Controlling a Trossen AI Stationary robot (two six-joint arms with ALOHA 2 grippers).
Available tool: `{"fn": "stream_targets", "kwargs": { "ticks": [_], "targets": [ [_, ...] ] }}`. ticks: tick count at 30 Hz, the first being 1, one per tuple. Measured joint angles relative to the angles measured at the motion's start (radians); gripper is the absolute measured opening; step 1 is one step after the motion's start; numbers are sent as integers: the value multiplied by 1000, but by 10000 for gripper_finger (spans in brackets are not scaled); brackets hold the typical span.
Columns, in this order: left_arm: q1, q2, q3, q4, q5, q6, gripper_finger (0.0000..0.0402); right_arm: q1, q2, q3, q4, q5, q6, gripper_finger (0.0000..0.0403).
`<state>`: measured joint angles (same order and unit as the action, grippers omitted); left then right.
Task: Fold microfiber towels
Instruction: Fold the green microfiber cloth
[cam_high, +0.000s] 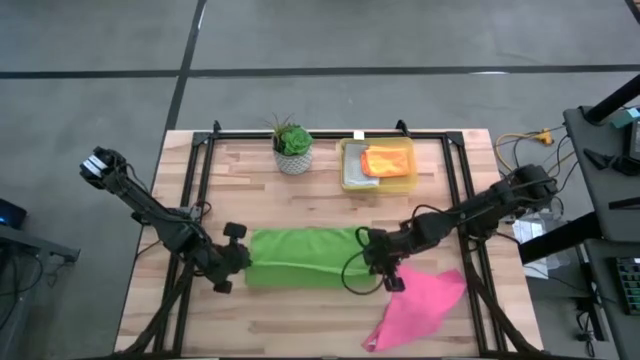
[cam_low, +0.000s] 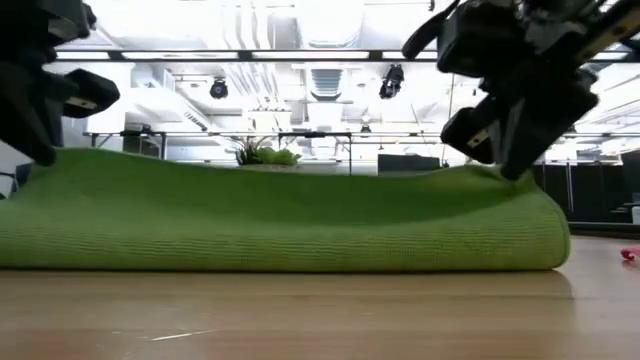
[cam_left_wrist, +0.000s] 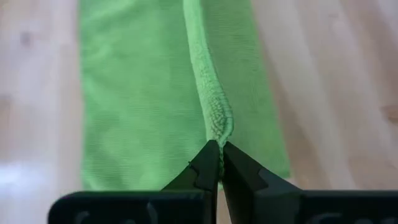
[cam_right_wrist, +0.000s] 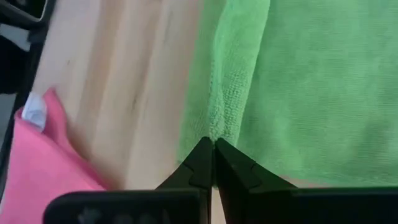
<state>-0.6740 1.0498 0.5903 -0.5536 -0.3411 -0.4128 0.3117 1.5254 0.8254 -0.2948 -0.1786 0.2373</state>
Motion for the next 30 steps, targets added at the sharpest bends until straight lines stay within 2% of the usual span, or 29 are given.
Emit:
{"fn": "stream_targets", "kwargs": {
  "ticks": [13, 23, 30],
  "targets": [
    [66, 43, -43, -10, -111, 0, 0, -113, -2, -11, -16, 41, 12, 9],
    [88, 75, -82, 10, -115, -2, 0, -170, 2, -33, -16, 80, 35, 9],
    [92, 76, -92, 30, -165, -27, 0, -181, 2, -39, -15, 131, 52, 9]
  ]
}}
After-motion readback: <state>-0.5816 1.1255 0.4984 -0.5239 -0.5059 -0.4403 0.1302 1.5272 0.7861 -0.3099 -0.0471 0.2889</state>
